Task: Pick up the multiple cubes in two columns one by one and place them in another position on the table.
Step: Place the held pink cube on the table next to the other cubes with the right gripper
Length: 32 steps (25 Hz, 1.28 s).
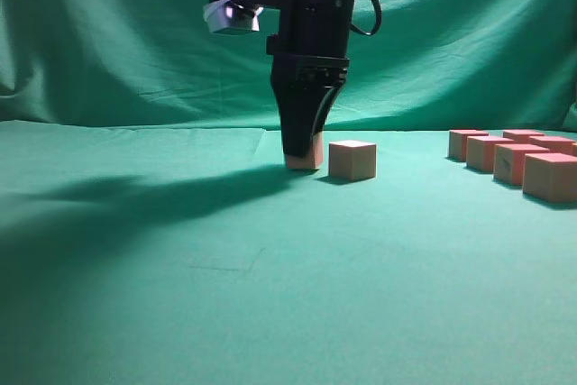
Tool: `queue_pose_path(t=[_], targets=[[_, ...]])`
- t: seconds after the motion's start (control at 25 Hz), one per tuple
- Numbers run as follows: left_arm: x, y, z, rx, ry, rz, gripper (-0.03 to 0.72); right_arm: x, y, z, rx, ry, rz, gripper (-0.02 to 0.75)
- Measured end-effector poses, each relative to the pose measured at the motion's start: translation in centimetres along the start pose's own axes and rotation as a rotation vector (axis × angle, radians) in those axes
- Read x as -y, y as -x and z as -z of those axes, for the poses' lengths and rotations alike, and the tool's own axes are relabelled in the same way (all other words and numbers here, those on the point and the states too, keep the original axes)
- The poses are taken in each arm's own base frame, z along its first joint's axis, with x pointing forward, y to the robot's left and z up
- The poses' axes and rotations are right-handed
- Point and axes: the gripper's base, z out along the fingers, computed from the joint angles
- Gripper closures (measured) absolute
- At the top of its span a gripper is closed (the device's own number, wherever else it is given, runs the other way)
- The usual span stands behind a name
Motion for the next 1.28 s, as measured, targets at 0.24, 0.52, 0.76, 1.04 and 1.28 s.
queue_pose_path(t=[0.24,0.52,0.76,1.04,1.28], targets=[[0.0,0.0,0.0,0.0,0.0,0.0,0.688,0.41,-0.54,0.05,-0.006,0.012,-0.017,0.471],[0.0,0.0,0.0,0.0,0.0,0.0,0.688,0.15,-0.28,-0.02,0.021,0.042,-0.032,0.471],[0.0,0.0,0.0,0.0,0.0,0.0,0.688,0.21,-0.27,-0.5,0.019,0.043,-0.033,0.471],[0.0,0.0,0.0,0.0,0.0,0.0,0.688,0.2,-0.28,-0.47,0.017,0.045,-0.035,0.366],[0.0,0.0,0.0,0.0,0.0,0.0,0.688,0.22,-0.32,-0.41,0.008,0.044,-0.114,0.086]])
